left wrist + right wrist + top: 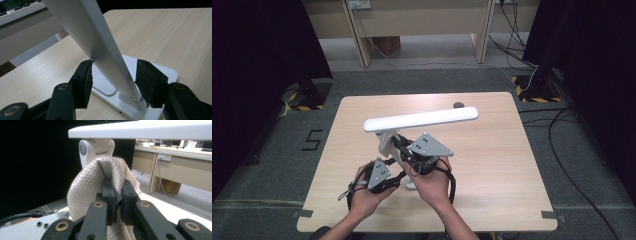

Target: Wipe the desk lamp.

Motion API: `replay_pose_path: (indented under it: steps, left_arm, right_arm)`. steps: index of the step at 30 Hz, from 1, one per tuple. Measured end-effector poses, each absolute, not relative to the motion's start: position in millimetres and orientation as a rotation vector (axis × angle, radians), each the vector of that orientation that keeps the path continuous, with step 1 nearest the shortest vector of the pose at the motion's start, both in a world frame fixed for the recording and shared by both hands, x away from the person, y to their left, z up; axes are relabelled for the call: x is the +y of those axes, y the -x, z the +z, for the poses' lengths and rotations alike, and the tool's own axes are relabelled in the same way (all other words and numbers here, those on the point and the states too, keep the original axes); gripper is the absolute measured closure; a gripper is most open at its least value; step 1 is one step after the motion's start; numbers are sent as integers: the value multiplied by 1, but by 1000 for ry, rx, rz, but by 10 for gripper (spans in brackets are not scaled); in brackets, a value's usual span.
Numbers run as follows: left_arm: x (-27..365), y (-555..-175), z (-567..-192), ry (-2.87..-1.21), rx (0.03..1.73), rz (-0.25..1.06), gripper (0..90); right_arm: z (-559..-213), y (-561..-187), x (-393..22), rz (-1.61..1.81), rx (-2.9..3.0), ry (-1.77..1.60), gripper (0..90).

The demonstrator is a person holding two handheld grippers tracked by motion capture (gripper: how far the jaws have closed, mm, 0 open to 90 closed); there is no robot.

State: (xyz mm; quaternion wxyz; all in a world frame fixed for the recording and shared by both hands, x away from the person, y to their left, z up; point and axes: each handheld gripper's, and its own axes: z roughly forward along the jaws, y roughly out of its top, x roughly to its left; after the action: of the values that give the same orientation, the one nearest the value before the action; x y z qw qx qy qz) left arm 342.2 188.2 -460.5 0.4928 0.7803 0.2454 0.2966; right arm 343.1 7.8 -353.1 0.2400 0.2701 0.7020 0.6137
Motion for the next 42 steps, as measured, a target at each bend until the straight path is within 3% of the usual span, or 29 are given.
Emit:
replay_pose_path:
  steps: [42]
  left_arm:
    - [189, -341, -462, -1894, 593, 718, 460]
  right_arm:
    - [-387, -344, 3, 1515, 2048, -727, 845]
